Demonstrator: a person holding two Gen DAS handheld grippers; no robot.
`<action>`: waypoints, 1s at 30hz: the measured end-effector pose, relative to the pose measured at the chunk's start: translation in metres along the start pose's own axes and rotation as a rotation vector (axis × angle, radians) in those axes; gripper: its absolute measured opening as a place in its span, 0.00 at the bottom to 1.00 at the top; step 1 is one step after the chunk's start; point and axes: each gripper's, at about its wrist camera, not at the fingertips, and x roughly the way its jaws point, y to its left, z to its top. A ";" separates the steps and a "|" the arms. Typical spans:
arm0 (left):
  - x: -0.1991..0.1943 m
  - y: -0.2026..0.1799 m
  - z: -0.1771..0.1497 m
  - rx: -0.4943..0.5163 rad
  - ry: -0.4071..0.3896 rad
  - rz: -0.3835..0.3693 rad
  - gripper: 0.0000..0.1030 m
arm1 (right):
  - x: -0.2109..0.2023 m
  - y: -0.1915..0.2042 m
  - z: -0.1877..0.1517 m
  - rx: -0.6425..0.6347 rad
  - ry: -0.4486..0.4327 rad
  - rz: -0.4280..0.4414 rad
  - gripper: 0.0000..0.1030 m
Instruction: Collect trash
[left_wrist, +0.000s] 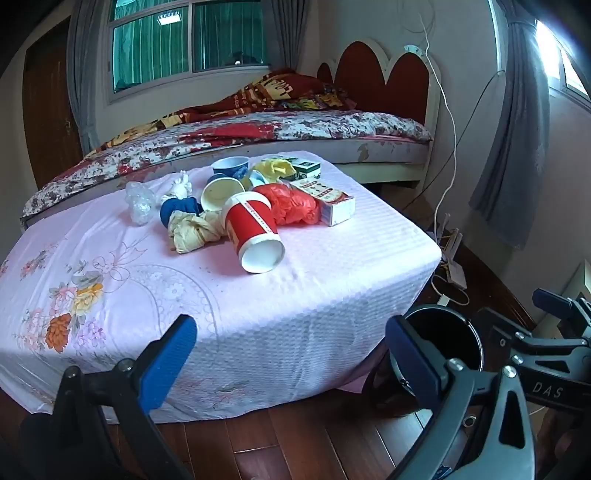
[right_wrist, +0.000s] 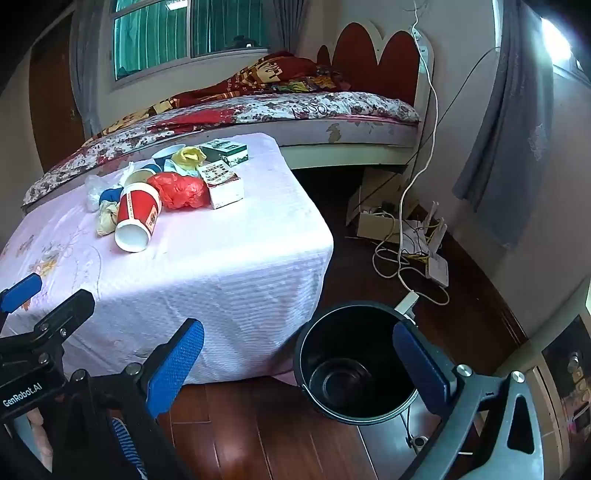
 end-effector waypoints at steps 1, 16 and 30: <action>0.000 0.000 0.000 0.001 -0.001 0.001 0.99 | -0.001 0.001 0.000 -0.003 -0.003 0.000 1.00; -0.003 0.001 0.003 0.002 -0.003 0.002 0.99 | 0.000 -0.003 -0.001 0.009 -0.007 -0.001 1.00; -0.003 0.000 0.004 0.006 -0.002 0.001 0.99 | 0.000 -0.004 0.001 0.014 -0.007 -0.001 1.00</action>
